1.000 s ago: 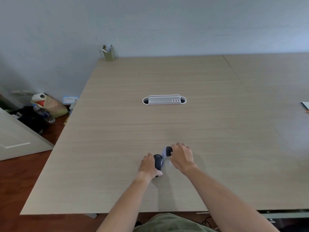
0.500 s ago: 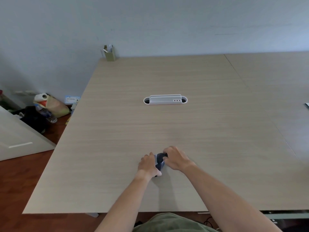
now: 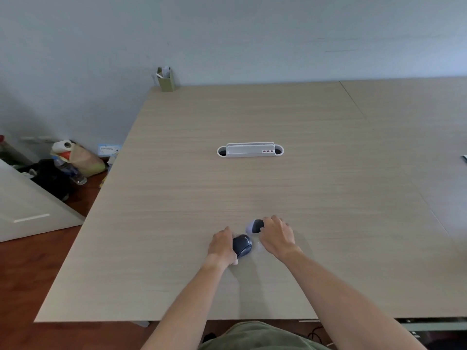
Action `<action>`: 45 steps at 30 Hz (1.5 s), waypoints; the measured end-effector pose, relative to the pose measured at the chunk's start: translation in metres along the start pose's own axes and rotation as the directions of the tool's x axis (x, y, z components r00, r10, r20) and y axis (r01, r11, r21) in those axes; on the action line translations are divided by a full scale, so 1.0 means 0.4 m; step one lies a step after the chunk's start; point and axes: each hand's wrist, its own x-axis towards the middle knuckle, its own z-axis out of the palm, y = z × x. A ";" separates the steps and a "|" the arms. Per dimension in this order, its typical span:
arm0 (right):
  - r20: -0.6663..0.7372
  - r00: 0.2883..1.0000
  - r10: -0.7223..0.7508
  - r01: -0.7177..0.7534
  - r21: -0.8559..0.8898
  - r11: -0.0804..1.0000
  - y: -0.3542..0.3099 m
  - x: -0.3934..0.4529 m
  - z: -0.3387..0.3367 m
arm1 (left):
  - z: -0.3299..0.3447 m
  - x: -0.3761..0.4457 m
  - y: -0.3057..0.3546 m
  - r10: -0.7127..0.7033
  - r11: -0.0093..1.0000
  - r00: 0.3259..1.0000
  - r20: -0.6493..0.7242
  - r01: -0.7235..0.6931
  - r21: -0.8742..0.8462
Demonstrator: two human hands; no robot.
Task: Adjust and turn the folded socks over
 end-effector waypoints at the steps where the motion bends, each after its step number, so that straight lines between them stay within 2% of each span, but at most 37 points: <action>1: 0.011 1.000 -0.019 0.018 0.057 0.998 0.001 -0.001 0.001 | 0.000 0.002 -0.002 0.002 1.000 1.000 0.001 -0.002 0.003; 4: 0.074 0.995 -0.060 0.057 0.046 0.997 0.000 -0.006 0.012 | 0.001 0.009 -0.003 0.021 0.999 1.000 -0.005 -0.021 0.037; 7: 0.003 1.000 0.003 -0.003 -0.044 0.999 0.001 -0.009 0.006 | 0.003 0.008 0.002 0.035 0.990 0.999 -0.032 -0.030 0.137; 10: 0.011 0.999 -0.041 0.039 0.116 0.992 0.004 -0.011 0.008 | 0.005 0.008 0.002 0.059 0.976 0.996 -0.066 -0.044 0.213; 12: 0.073 0.993 -0.088 0.075 0.165 0.983 0.005 -0.015 0.013 | 0.007 0.008 0.001 0.076 0.976 0.994 -0.085 -0.057 0.208; 13: 0.084 0.992 -0.090 0.078 0.134 0.988 0.007 -0.016 0.016 | 0.008 0.008 0.000 0.084 0.978 0.992 -0.091 -0.064 0.198; 16: 0.007 0.999 -0.038 0.038 0.025 0.999 0.014 -0.019 0.011 | 0.010 0.010 -0.002 0.113 0.979 0.988 -0.101 -0.093 0.180; 18: -0.010 0.998 -0.060 0.061 0.131 0.989 0.017 -0.018 0.010 | 0.011 0.012 -0.007 0.129 0.982 0.987 -0.094 -0.114 0.151; 20: 0.055 0.991 -0.121 0.106 0.217 0.970 0.017 -0.020 0.008 | 0.016 0.014 -0.014 0.147 0.983 0.985 -0.090 -0.136 0.124; 22: 0.115 0.983 -0.146 0.119 0.210 0.970 0.017 -0.026 0.014 | 0.023 0.014 -0.020 0.165 0.983 0.980 -0.108 -0.155 0.098; 24: 0.070 0.992 -0.105 0.095 0.141 0.986 0.020 -0.030 0.020 | 0.025 0.010 -0.023 0.167 0.984 0.980 -0.105 -0.160 0.076; 27: 0.001 0.998 -0.068 0.067 0.171 0.983 0.024 -0.031 0.024 | 0.025 0.000 -0.020 0.117 0.988 0.992 -0.053 -0.111 0.111; 30: 0.082 0.988 -0.130 0.107 0.237 0.966 0.012 -0.033 0.025 | 0.037 -0.010 -0.020 0.042 0.993 0.997 -0.057 -0.036 0.114; 34: 0.028 0.998 -0.060 0.058 0.075 0.995 0.015 -0.030 0.028 | 0.057 -0.016 -0.009 0.001 1.000 0.994 -0.109 0.002 0.027; 37: 0.008 0.996 -0.087 0.084 0.188 0.978 0.024 -0.028 0.025 | 0.052 -0.010 -0.006 0.025 0.998 0.995 -0.100 -0.019 0.062; 40: 0.110 0.977 -0.184 0.150 0.262 0.953 0.022 -0.034 0.022 | 0.042 -0.002 -0.006 0.086 0.991 0.994 -0.060 -0.079 0.109; 42: 0.116 0.980 -0.164 0.140 0.191 0.972 0.022 -0.035 0.027 | 0.037 0.000 -0.005 0.118 0.988 0.992 -0.031 -0.115 0.107; 45: 0.025 0.998 -0.058 0.056 0.062 0.996 0.023 -0.027 0.029 | 0.032 0.001 -0.006 0.146 0.981 0.989 0.013 -0.146 0.130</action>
